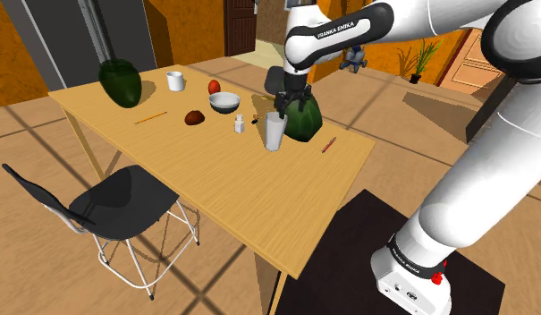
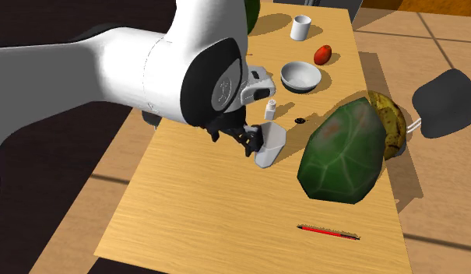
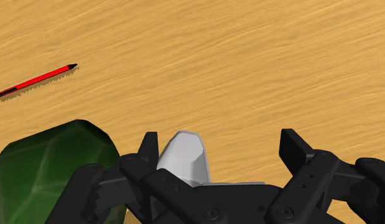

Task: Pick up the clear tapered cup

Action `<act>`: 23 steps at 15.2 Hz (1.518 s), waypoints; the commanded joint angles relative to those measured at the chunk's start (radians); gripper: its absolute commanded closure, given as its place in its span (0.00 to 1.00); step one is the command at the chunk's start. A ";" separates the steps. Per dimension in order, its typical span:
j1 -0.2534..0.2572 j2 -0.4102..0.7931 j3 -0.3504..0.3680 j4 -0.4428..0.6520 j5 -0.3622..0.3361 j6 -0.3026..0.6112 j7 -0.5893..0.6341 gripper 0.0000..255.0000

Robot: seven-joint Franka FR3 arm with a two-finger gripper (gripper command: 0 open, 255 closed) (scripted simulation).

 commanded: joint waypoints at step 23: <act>-0.001 0.553 -0.014 0.458 -0.029 0.095 0.020 1.00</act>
